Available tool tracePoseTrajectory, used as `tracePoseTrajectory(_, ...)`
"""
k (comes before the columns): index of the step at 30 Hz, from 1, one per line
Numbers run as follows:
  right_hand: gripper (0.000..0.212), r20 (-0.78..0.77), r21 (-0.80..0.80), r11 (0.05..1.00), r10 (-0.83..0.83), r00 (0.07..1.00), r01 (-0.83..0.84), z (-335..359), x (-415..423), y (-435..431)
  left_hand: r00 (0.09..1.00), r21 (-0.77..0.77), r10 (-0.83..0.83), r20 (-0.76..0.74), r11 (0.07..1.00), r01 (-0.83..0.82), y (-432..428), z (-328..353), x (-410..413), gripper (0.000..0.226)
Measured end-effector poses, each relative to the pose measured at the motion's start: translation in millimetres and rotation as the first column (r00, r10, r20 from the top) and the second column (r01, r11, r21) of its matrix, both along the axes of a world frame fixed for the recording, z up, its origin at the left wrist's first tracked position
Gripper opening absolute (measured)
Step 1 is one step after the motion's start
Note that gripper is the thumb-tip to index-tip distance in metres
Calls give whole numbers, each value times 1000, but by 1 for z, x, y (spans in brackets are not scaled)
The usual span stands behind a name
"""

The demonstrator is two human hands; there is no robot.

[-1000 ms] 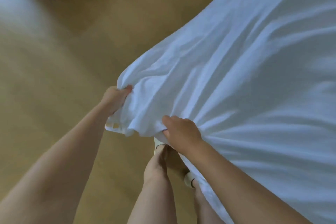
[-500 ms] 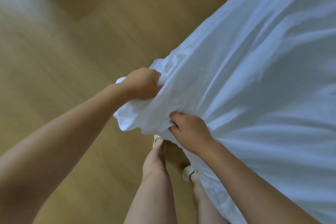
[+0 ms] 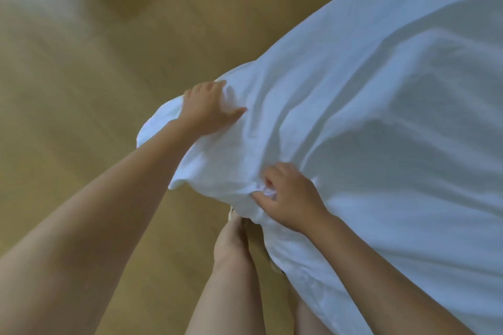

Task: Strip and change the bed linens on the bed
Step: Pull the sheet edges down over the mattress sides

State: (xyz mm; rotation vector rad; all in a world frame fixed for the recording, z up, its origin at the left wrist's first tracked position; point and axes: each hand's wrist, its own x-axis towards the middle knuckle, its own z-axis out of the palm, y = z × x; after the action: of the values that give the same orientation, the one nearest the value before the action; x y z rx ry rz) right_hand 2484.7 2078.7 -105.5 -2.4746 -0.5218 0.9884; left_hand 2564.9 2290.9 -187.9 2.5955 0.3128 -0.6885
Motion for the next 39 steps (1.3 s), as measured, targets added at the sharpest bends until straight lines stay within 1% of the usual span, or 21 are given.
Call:
tracePoseTrajectory(1, 29, 69, 14, 999, -47, 997, 46, 0, 5, -2, 999, -51, -48, -17, 998, 47, -14, 2, 4, 77)
tracePoseTrajectory(3, 34, 201, 21, 982, -191, 961, 190, 0, 17, -9, 996, -167, -43, -79, 986, 30, -43, 5, 10, 64)
tracePoseTrajectory(6, 40, 310, 44, 880, -461, 831, 472, 3, 34, -22, 991, -298, 133, -2, 946, -127, -79, 16, 20, 34)
tracePoseTrajectory(8, 44, 280, 83, 730, -670, 687, 678, 5, 42, -32, 973, -335, 223, 54, 922, -193, -97, 24, 27, 25)
tracePoseTrajectory(11, 42, 151, 174, 355, -931, 331, 919, 9, 63, -44, 965, -443, 241, 107, 880, -170, -125, 43, 33, 30)
tracePoseTrajectory(12, 36, 101, 196, 283, -958, 267, 939, 10, 70, -49, 973, -469, 206, 109, 873, -132, -137, 50, 34, 30)
tracePoseTrajectory(13, 28, 61, 208, 270, -963, 263, 940, 10, 75, -52, 981, -478, 167, 103, 873, -98, -147, 55, 35, 30)
tracePoseTrajectory(15, 20, 40, 197, 358, -933, 357, 913, 12, 81, -58, 988, -477, 138, 75, 875, -86, -160, 63, 38, 27)
tracePoseTrajectory(17, 30, 62, 183, 455, -890, 452, 872, 16, 84, -66, 980, -481, 182, 80, 868, -122, -164, 74, 40, 23)
tracePoseTrajectory(19, 40, 83, 180, 507, -861, 501, 843, 26, 83, -73, 954, -499, 229, 192, 860, -106, -168, 89, 39, 21)
tracePoseTrajectory(21, 44, 64, 236, 509, -858, 509, 828, 39, 75, -79, 895, -577, 279, 347, 816, -31, -173, 111, 30, 20)
tracePoseTrajectory(22, 44, 50, 282, 481, -871, 488, 830, 47, 67, -84, 874, -604, 273, 402, 797, 29, -178, 123, 25, 20)
tracePoseTrajectory(25, 43, 13, 382, 331, -936, 353, 863, 69, 30, -109, 882, -615, 127, 454, 760, 208, -196, 149, 9, 19)
tracePoseTrajectory(27, 37, 35, 360, 263, -963, 269, 895, 78, 3, -128, 909, -589, 0, 418, 761, 271, -209, 154, 5, 19)
tracePoseTrajectory(29, 40, 56, 319, 199, -980, 192, 926, 76, -16, -142, 920, -472, -122, 371, 829, 300, -223, 150, 6, 24)
tracePoseTrajectory(30, 41, 63, 308, 172, -985, 160, 936, 75, -22, -146, 929, -377, -173, 327, 877, 296, -230, 146, 8, 32)
tracePoseTrajectory(32, 45, 102, 310, 175, -983, 150, 934, 74, -26, -149, 963, -172, -207, 174, 956, 237, -241, 135, 14, 61)
tracePoseTrajectory(34, 46, 129, 337, 229, -972, 196, 913, 72, -24, -148, 993, -71, -121, 4, 990, 121, -245, 124, 22, 81)
tracePoseTrajectory(35, 46, 115, 357, 240, -970, 213, 903, 71, -21, -148, 995, -68, -59, -77, 996, 54, -246, 119, 27, 84)
tracePoseTrajectory(37, 46, 36, 403, 212, -976, 216, 890, 68, -14, -146, 980, -100, -39, -195, 995, 20, -244, 112, 40, 73)
tracePoseTrajectory(39, 44, -85, 426, 151, -975, 205, 892, 66, -9, -145, 982, -125, -112, -154, 988, 93, -244, 114, 48, 57)
